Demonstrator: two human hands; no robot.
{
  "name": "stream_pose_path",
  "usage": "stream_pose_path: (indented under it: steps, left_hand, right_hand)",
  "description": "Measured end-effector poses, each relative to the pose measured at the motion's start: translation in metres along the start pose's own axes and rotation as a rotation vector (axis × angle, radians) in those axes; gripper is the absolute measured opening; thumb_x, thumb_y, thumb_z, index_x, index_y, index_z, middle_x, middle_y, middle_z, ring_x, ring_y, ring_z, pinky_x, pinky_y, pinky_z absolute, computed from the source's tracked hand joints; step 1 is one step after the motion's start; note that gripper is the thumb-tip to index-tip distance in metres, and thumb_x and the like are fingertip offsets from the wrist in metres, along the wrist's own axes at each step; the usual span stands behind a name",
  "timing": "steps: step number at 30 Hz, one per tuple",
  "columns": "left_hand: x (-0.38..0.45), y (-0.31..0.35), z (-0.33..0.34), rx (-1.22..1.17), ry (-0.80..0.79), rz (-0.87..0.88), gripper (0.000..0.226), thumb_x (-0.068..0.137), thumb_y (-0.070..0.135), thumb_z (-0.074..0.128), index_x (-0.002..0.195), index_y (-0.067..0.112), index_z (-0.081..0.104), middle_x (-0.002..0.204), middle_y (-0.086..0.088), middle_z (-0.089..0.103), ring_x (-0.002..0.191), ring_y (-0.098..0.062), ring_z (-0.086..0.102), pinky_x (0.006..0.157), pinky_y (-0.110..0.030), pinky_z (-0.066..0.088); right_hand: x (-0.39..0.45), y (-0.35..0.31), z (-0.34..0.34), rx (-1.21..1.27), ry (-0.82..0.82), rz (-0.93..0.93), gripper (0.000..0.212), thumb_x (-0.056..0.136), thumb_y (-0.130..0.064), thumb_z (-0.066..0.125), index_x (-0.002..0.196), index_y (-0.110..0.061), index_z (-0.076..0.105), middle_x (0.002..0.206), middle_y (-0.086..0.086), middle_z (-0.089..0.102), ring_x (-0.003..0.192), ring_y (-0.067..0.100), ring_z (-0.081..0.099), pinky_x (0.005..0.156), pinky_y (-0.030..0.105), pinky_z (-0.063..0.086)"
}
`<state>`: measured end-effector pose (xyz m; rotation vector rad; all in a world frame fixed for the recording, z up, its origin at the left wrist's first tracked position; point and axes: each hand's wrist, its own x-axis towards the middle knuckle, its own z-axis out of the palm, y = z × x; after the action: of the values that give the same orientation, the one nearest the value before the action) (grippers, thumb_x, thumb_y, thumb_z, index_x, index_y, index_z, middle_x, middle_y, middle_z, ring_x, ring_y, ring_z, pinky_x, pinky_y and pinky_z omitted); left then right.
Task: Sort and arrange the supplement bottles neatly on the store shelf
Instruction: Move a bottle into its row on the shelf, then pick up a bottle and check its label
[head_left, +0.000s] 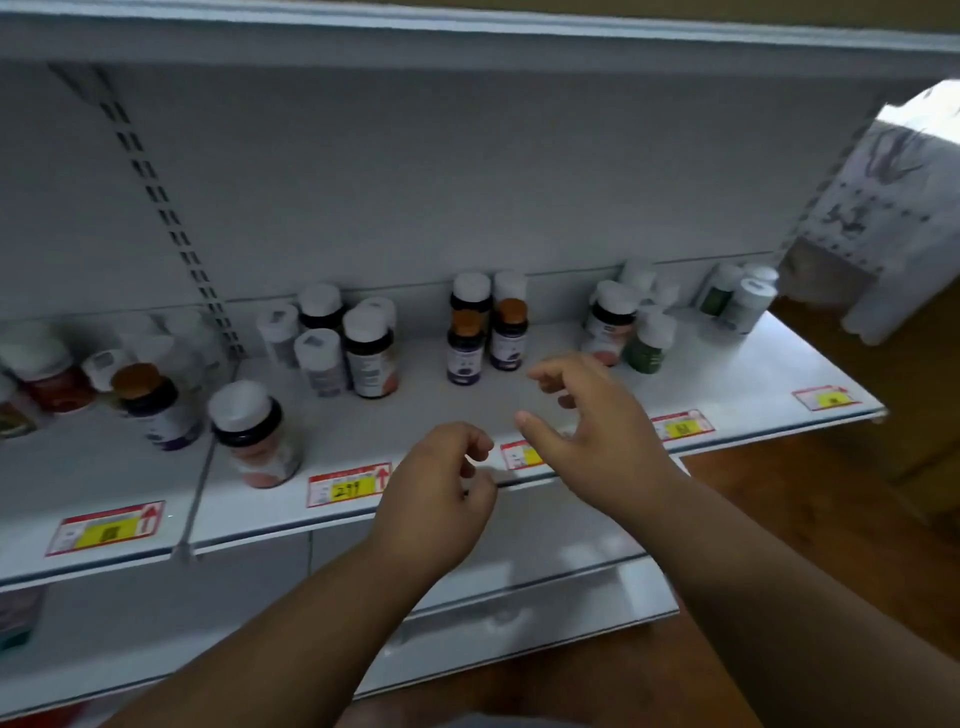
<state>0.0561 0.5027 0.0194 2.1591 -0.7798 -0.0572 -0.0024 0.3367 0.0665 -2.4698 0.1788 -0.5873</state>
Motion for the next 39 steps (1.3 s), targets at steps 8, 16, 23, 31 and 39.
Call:
stream_pose_path:
  steps: [8, 16, 23, 31, 39]
  left_hand:
    - [0.051, 0.115, 0.132, -0.044, -0.059, 0.032, 0.018, 0.086, 0.021, 0.061, 0.097, 0.034, 0.054, 0.095, 0.018, 0.056, 0.084, 0.000, 0.054, 0.073, -0.022, 0.047]
    - [0.134, 0.152, 0.198, -0.055, -0.144, 0.036, 0.020, 0.089, 0.020, 0.059, 0.098, 0.038, 0.054, 0.095, 0.017, 0.055, 0.084, 0.002, 0.053, 0.066, -0.011, 0.041]
    - [0.201, 0.193, 0.246, -0.044, -0.177, -0.020, 0.014, 0.091, 0.029, 0.055, 0.099, 0.040, 0.052, 0.099, 0.017, 0.053, 0.085, -0.004, 0.054, 0.062, -0.017, 0.046]
    - [0.235, 0.218, 0.303, -0.056, -0.030, -0.264, 0.015, 0.089, 0.026, 0.057, 0.099, 0.037, 0.053, 0.098, 0.017, 0.054, 0.080, 0.003, 0.052, 0.072, -0.023, 0.047]
    - [0.235, 0.237, 0.342, -0.032, 0.105, -0.449, 0.020, 0.089, 0.024, 0.057, 0.103, 0.037, 0.051, 0.105, 0.015, 0.053, 0.086, -0.001, 0.052, 0.071, -0.019, 0.041]
  right_hand:
    - [-0.024, 0.128, -0.122, -0.056, 0.076, 0.058, 0.034, 0.086, -0.031, 0.067, 0.118, -0.023, 0.057, 0.110, -0.011, 0.054, 0.099, 0.003, 0.052, 0.086, 0.023, 0.046]
    - [0.017, 0.224, -0.157, -0.081, 0.097, 0.131, 0.032, 0.088, -0.038, 0.064, 0.117, -0.029, 0.055, 0.110, -0.019, 0.050, 0.098, 0.000, 0.051, 0.084, 0.015, 0.045]
    - [0.053, 0.288, -0.196, -0.093, 0.054, 0.240, 0.035, 0.086, -0.046, 0.063, 0.119, -0.036, 0.053, 0.113, -0.023, 0.047, 0.095, -0.001, 0.053, 0.078, 0.013, 0.047]
    - [0.136, 0.395, -0.204, -0.140, -0.226, 0.252, 0.058, 0.088, -0.040, 0.063, 0.138, -0.033, 0.036, 0.136, 0.006, 0.043, 0.115, 0.026, 0.052, 0.091, 0.038, 0.050]
    - [0.150, 0.438, -0.180, -0.095, -0.268, 0.107, 0.036, 0.089, -0.025, 0.063, 0.119, -0.029, 0.043, 0.130, 0.007, 0.047, 0.099, 0.023, 0.056, 0.079, 0.038, 0.055]
